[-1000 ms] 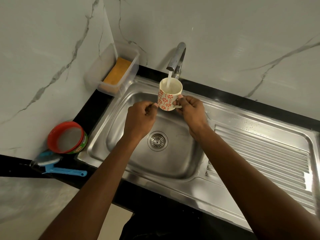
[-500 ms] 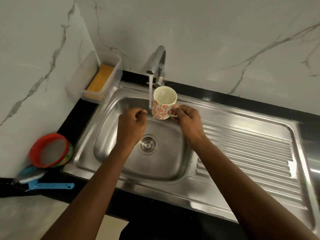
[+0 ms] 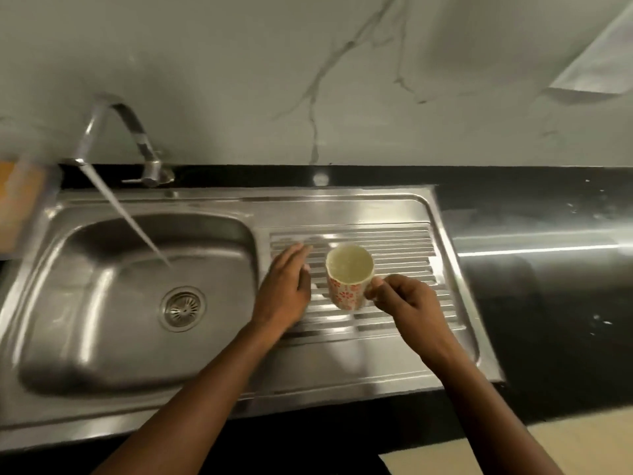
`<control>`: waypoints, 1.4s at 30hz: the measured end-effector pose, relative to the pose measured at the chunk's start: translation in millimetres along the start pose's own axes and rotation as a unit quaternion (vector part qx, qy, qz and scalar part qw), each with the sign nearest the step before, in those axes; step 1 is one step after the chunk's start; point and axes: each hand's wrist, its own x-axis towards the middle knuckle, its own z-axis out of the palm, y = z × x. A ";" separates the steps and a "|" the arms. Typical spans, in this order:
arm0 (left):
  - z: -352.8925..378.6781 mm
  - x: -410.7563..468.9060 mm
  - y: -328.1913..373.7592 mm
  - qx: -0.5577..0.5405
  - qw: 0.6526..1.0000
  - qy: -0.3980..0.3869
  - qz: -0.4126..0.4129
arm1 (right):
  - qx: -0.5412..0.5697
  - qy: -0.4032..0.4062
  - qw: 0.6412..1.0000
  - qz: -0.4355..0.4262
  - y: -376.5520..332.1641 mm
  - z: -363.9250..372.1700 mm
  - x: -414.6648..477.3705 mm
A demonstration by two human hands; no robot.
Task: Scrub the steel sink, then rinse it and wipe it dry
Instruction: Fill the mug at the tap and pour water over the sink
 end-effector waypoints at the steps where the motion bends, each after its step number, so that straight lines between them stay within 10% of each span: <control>1: 18.4 5.3 12.5 0.018 0.999 -0.034 0.025 | -0.017 0.011 1.000 0.011 9.2 -18.9 -3.9; 10: 149.2 53.8 84.1 0.222 0.932 -0.243 0.150 | -0.219 0.056 0.972 0.062 41.5 -131.2 5.2; 30: 201.7 79.5 100.7 0.299 0.944 -0.140 0.025 | -0.275 -0.026 0.961 0.028 50.1 -177.3 59.4; 42: 239.3 151.5 124.3 0.317 0.927 -0.165 0.117 | -0.385 0.021 0.922 -0.023 40.4 -183.1 110.1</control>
